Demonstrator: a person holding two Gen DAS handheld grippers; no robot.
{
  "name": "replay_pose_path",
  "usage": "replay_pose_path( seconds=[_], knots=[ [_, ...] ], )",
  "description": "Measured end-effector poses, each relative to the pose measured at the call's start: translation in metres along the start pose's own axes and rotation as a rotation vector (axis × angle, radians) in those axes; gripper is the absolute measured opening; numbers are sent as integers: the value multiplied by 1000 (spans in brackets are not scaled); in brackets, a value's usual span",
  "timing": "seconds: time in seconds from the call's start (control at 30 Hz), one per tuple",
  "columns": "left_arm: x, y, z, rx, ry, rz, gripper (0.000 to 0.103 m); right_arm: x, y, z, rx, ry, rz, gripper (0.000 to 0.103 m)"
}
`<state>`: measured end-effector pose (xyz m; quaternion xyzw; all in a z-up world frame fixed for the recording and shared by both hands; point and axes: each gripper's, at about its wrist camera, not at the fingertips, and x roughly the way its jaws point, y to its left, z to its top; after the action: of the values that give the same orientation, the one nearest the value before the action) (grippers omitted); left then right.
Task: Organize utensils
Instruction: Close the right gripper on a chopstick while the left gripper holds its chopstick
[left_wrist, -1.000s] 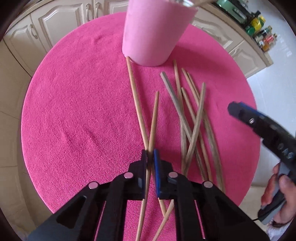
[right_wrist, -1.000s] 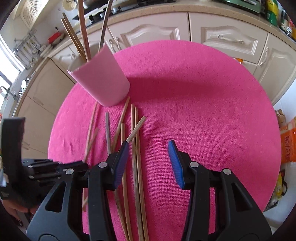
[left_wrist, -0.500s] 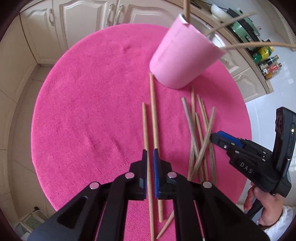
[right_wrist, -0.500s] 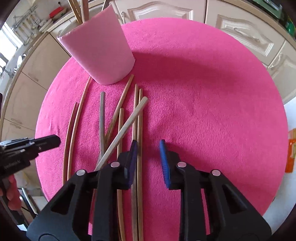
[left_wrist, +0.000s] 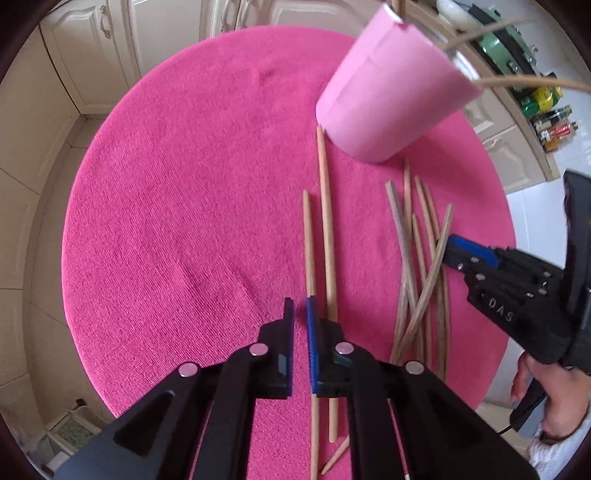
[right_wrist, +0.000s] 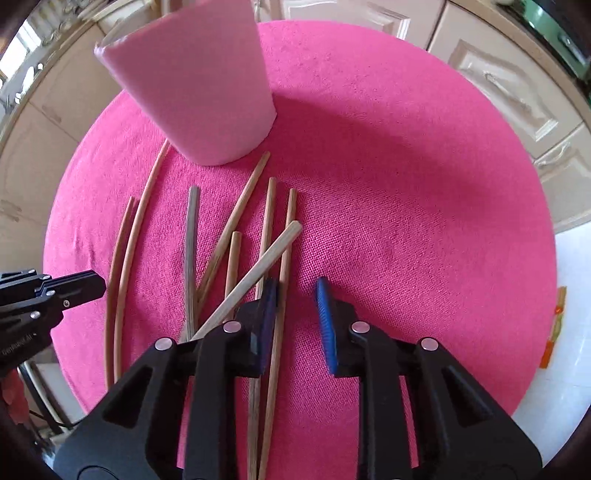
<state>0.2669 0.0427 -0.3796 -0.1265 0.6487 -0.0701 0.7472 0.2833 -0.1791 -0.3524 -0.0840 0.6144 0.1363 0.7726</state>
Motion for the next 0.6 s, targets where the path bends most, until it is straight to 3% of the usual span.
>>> replay_pose_path(
  seconds=[0.33, 0.43, 0.6],
  knots=[
    [11, -36, 16, 52, 32, 55, 8, 1, 7, 5, 3, 20, 7, 23],
    [20, -61, 27, 80, 41, 103, 15, 0, 5, 3, 7, 27, 17, 23],
    [25, -66, 35, 49, 68, 123, 26, 1, 0, 3, 9, 32, 27, 23]
  ],
)
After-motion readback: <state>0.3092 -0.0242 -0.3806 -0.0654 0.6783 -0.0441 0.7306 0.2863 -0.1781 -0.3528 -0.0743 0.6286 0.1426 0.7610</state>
